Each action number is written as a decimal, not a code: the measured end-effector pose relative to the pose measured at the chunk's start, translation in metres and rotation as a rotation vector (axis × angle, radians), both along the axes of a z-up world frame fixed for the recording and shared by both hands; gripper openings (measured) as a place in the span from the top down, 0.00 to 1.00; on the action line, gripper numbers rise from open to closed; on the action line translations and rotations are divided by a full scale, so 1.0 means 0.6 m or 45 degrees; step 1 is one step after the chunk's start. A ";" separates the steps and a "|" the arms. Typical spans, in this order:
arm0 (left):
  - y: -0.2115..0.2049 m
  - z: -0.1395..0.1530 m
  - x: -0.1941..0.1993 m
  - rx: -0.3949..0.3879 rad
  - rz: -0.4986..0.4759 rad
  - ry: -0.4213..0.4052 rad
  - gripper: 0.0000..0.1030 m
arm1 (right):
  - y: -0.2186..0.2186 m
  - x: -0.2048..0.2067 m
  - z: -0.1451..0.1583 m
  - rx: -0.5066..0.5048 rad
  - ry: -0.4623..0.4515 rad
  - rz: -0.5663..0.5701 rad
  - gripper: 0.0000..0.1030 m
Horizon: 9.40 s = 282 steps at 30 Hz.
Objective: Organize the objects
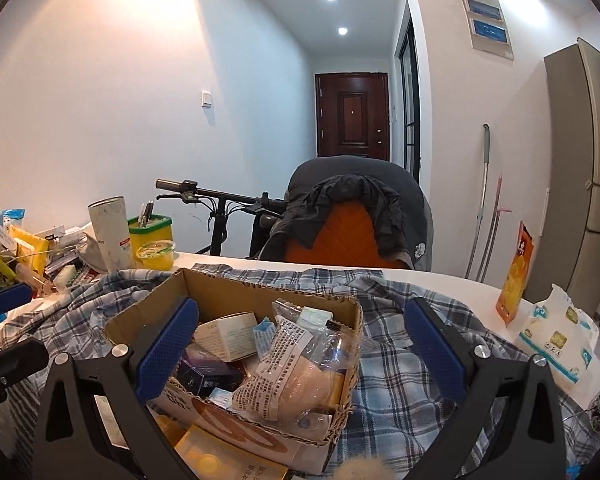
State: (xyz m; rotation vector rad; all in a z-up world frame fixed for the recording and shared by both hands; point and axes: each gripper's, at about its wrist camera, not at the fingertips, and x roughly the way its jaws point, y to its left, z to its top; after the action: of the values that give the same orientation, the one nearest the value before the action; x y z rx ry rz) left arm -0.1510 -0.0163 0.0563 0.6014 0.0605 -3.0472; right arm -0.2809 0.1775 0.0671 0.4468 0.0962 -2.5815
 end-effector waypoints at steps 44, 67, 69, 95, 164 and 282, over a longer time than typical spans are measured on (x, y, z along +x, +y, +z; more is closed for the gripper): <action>-0.002 -0.129 -0.124 0.121 -0.140 -0.696 0.04 | -0.018 -0.003 -0.014 0.055 -0.060 0.056 0.00; -0.050 -0.043 -0.058 0.237 -0.062 -0.229 0.29 | 0.000 -0.009 -0.005 -0.007 -0.071 0.030 0.00; -0.052 -0.035 -0.051 0.237 -0.058 -0.181 0.29 | 0.001 -0.009 -0.003 -0.011 -0.067 0.027 0.00; -0.029 -0.001 -0.005 0.115 0.002 0.058 0.29 | 0.055 -0.024 0.019 0.007 -0.178 0.012 0.00; -0.023 -0.011 -0.015 0.088 -0.025 0.008 0.29 | 0.107 -0.083 -0.145 0.416 -0.823 0.000 0.00; -0.013 -0.017 -0.027 -0.027 0.022 0.012 0.00 | -0.069 -0.199 0.041 -0.012 -0.353 0.092 0.12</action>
State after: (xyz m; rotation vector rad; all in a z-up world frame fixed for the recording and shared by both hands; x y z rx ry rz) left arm -0.1670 -0.0240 0.0464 0.5824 0.0340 -3.0302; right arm -0.4003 0.1358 0.0915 0.7769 0.0025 -2.4224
